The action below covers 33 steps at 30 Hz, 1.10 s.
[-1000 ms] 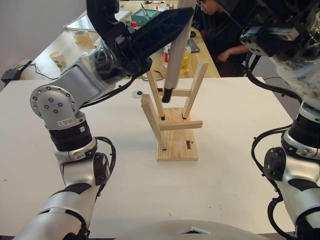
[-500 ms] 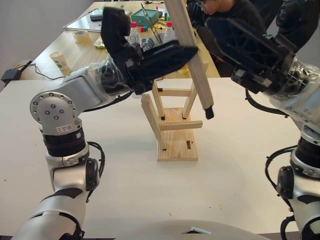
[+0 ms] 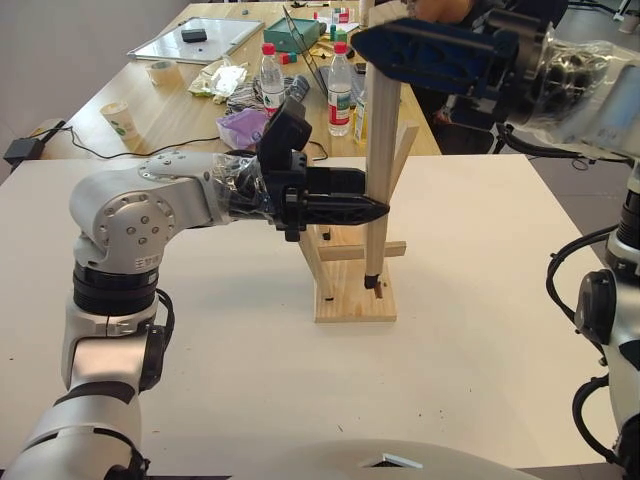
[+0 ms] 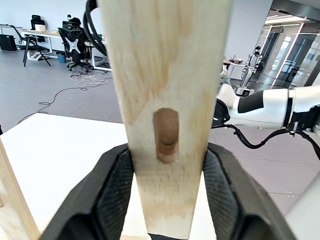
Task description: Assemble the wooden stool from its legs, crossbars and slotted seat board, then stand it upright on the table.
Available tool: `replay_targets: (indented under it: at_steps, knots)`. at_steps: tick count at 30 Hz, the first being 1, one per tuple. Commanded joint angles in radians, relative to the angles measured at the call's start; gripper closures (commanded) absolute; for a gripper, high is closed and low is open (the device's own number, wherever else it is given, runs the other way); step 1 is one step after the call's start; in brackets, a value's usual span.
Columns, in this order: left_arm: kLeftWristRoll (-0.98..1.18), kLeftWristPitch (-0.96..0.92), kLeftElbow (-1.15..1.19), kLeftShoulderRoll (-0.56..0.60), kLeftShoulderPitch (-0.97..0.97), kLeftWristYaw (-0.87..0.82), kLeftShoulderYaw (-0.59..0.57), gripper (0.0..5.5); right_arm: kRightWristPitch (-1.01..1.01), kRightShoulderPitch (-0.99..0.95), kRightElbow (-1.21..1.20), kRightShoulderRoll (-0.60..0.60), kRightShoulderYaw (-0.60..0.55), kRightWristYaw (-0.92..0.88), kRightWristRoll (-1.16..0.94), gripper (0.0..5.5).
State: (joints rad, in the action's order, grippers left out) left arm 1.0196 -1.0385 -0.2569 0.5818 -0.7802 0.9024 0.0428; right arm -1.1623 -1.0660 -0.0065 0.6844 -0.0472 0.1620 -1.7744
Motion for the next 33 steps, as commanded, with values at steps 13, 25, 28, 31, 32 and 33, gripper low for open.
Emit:
replay_targets:
  at_steps: [13,25,28,31,32,33]
  knots:
    - [-0.079,0.008,0.035,0.009,-0.081,0.088,0.012,3.49,-0.118,0.029,-0.022,0.013,0.027,0.006,-0.013,2.13]
    - [-0.095,0.003,0.042,0.008,-0.097,0.110,0.016,3.49,-0.130,0.039,-0.046,0.012,0.043,0.001,-0.015,3.07]
    - [-0.103,0.009,0.042,0.013,-0.097,0.121,0.021,3.49,-0.130,0.041,-0.048,0.013,0.043,0.001,-0.017,3.07]
    - [-0.127,0.024,0.045,0.019,-0.094,0.134,0.029,3.13,-0.129,0.043,-0.046,0.016,0.039,0.002,-0.014,3.07]
    - [-0.134,0.024,0.047,0.021,-0.093,0.134,0.030,2.97,-0.128,0.043,-0.045,0.016,0.038,0.002,-0.012,3.11]
    - [-0.137,0.024,0.051,0.023,-0.093,0.136,0.030,2.76,-0.127,0.043,-0.044,0.017,0.037,0.003,-0.010,3.25]
